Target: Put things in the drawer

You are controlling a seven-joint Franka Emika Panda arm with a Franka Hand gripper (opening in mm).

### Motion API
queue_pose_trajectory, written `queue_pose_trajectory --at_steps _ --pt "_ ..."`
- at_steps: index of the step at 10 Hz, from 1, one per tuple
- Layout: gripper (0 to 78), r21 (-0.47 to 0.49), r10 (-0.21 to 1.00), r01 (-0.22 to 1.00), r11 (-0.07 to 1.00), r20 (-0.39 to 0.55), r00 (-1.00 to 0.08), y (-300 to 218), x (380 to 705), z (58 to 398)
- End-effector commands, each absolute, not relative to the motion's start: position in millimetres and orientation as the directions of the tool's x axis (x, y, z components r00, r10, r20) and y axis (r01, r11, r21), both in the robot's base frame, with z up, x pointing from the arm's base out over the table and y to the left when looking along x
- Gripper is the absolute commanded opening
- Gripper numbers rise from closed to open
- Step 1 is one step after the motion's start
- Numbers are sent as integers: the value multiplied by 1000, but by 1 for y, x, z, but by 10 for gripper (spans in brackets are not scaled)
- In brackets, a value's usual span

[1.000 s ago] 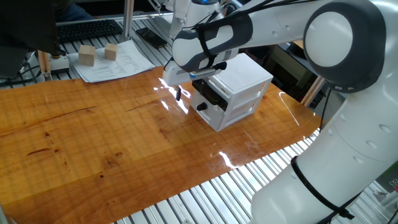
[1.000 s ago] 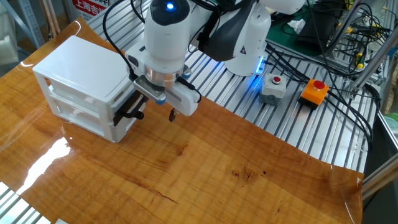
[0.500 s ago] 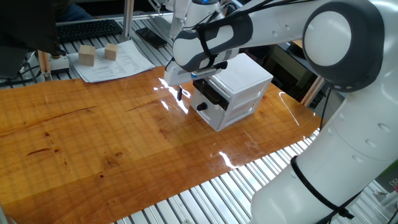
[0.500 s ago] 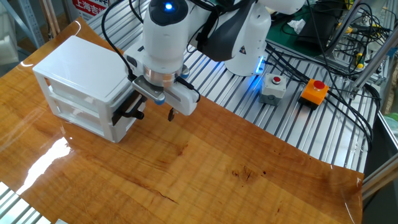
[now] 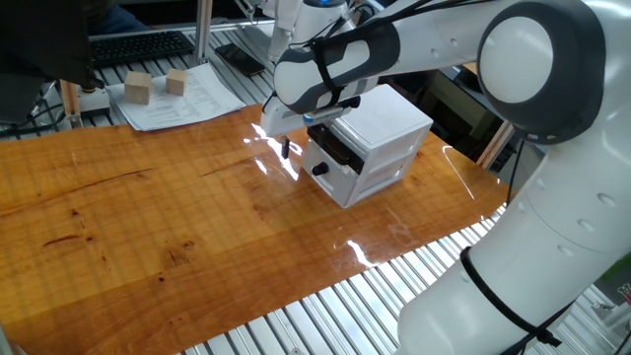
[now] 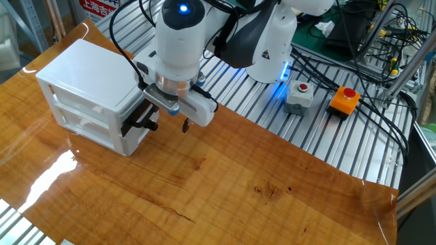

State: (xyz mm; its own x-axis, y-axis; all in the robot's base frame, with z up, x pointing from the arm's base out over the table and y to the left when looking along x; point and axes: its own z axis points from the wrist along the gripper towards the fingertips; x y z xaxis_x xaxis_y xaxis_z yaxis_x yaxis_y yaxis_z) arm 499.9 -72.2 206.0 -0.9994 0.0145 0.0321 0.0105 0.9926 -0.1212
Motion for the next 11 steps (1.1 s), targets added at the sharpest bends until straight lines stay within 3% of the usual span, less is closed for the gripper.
queue_pose_trajectory --at_steps 1,11 --pt "775 -146 -11 -15 989 29 -1000 -74 502 207" --pt "775 -228 -48 -53 972 24 -999 -78 506 205"
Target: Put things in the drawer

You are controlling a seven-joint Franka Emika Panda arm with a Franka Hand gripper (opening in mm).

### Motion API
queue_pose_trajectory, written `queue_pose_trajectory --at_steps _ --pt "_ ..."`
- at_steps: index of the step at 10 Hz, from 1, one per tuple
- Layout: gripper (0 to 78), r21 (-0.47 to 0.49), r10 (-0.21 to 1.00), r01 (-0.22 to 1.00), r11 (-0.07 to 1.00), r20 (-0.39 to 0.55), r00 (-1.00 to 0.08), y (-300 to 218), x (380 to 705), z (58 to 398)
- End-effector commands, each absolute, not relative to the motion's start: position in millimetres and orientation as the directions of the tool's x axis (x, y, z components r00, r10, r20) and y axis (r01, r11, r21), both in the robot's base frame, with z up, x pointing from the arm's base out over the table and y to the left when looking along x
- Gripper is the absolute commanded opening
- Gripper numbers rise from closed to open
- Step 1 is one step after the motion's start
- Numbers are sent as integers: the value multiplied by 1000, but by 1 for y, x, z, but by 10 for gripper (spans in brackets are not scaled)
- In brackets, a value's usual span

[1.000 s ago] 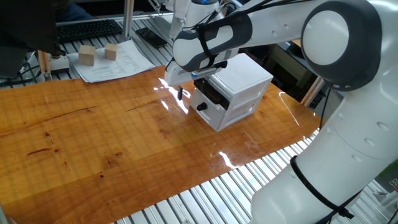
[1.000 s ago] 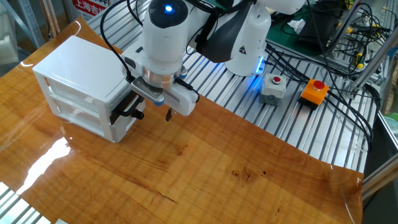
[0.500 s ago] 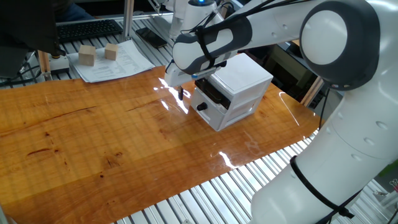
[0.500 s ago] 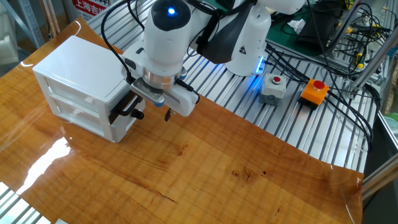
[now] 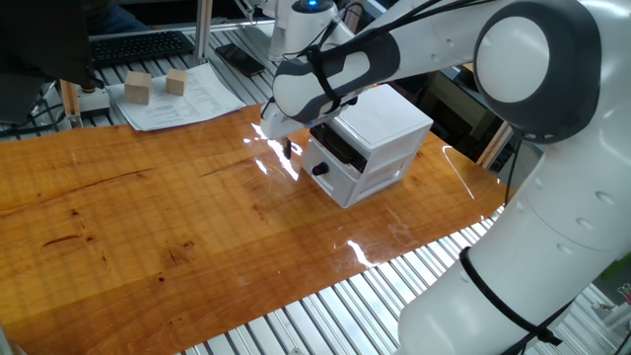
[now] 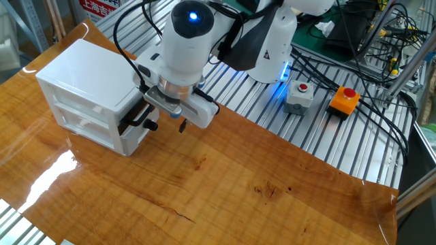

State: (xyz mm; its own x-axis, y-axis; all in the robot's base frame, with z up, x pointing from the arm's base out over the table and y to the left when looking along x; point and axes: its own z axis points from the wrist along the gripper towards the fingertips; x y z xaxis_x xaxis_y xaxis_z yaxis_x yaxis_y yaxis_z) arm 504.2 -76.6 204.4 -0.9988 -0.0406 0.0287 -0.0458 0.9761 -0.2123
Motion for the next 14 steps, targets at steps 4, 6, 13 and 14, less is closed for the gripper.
queue_pose_trajectory --at_steps 4,6,13,14 --pt "775 -206 -24 -28 978 21 -999 -77 506 206" --pt "775 -177 -5 -8 984 17 -1000 -74 504 208" --pt "775 -53 68 66 996 42 -997 -33 503 243" --pt "775 -48 72 69 996 52 -996 -27 505 250"
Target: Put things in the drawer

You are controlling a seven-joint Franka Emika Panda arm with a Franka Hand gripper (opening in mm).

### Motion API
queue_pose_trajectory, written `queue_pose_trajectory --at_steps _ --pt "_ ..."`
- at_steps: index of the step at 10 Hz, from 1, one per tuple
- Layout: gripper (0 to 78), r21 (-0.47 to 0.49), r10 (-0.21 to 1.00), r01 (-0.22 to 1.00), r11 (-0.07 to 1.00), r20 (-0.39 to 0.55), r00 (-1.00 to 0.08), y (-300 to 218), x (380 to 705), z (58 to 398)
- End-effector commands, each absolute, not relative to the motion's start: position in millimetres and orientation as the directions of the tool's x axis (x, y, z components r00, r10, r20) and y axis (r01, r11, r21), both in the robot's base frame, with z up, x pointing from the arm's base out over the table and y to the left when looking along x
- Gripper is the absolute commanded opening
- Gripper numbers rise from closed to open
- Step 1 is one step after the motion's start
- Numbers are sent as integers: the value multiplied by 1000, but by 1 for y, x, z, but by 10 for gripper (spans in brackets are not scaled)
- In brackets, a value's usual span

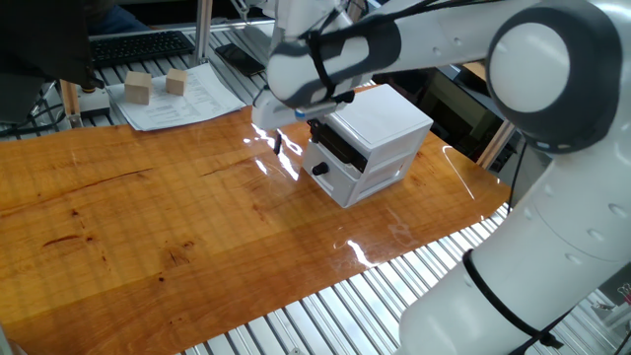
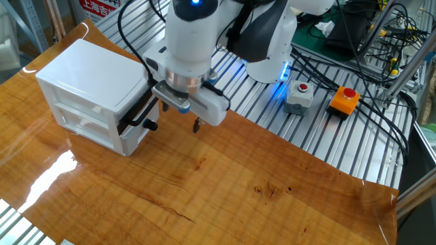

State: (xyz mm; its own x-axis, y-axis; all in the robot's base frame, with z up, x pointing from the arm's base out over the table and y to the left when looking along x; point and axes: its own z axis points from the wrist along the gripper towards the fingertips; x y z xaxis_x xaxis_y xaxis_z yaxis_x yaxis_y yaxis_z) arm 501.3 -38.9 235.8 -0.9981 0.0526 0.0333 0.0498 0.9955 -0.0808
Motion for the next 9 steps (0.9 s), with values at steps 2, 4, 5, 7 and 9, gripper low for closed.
queue_pose_trajectory --at_steps 2,4,5,7,9 --pt "775 -22 72 71 997 68 -995 -16 505 260" --pt "775 -21 76 75 997 68 -995 -9 504 262" --pt "775 -18 78 77 997 68 -995 -7 505 263" --pt "775 -13 80 79 997 68 -994 -6 508 265" --pt "775 -12 81 80 997 71 -994 -6 511 267"
